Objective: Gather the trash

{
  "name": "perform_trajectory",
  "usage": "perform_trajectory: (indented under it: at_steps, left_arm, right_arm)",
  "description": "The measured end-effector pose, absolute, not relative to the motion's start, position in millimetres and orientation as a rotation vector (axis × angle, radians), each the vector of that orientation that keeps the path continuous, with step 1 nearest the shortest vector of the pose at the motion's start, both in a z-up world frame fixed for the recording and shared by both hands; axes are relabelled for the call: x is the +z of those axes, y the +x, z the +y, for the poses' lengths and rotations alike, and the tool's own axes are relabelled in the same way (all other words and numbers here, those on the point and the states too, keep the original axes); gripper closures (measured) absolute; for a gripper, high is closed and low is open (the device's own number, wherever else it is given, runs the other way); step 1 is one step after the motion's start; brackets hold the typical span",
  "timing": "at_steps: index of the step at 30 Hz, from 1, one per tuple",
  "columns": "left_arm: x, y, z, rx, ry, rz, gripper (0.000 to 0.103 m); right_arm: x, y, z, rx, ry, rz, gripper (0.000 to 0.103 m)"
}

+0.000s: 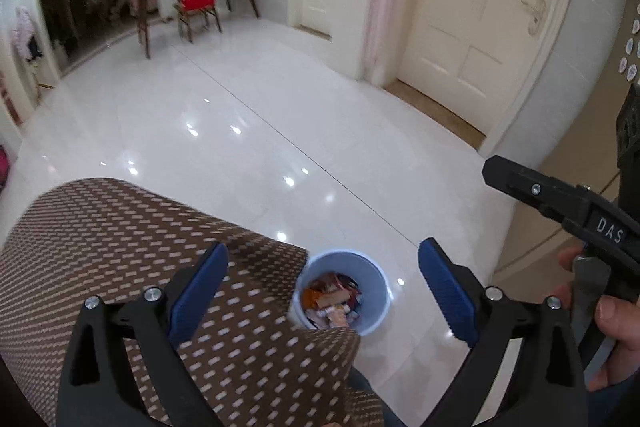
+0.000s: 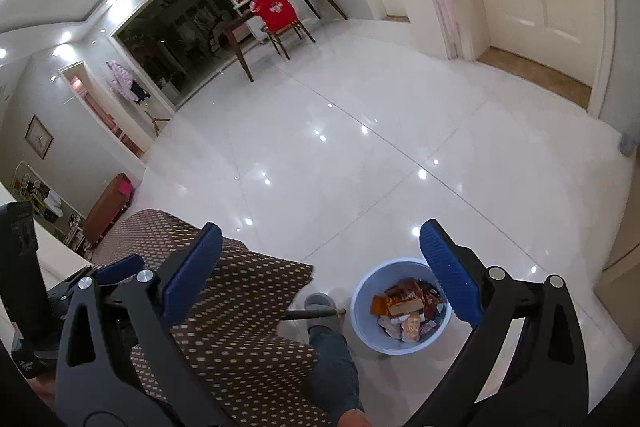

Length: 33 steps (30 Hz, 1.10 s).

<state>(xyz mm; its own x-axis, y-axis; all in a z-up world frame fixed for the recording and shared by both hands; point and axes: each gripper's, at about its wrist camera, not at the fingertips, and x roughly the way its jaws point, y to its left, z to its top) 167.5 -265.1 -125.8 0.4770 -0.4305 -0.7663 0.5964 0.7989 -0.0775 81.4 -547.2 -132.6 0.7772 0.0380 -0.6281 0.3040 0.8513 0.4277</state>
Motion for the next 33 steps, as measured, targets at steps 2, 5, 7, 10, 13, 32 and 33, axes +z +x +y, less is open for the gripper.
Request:
perform_trajectory:
  at_steps: [2,5,7,10,13,32,33]
  left_arm:
    - [-111.9,160.4,-251.9,-0.622,0.188,0.843,0.009]
    - [-89.1,148.9,-223.8,-0.609,0.127,0.811,0.009]
    - [-73.7,142.1,-203.6,-0.575,0.100,0.772,0.008]
    - [-58.4,130.7,-179.2,-0.507,0.108,0.722,0.007]
    - [-40.1,120.1,-148.5,-0.447,0.090,0.694,0.007]
    - [60.4,33.1,-52.9,-0.145,-0.008,0.348,0.007]
    - [64.4,28.8,-53.1,-0.142,-0.006,0.333,0.007]
  right_arm:
    - [-119.5,81.4,-534.5,-0.133,0.520,0.659,0.006]
    - [-95.6,80.8,-511.9,-0.105,0.478,0.634,0.006]
    - [-77.0,79.0,-494.9,-0.082,0.451,0.612,0.006]
    - [-52.5,75.6,-473.7,-0.054,0.413,0.582,0.006]
    - [-23.3,69.4,-446.4,-0.027,0.370,0.546,0.006]
    - [71.9,10.7,-329.3,-0.030,0.117,0.375,0.006]
    - [72.9,9.2,-325.5,-0.032,0.108,0.368,0.006]
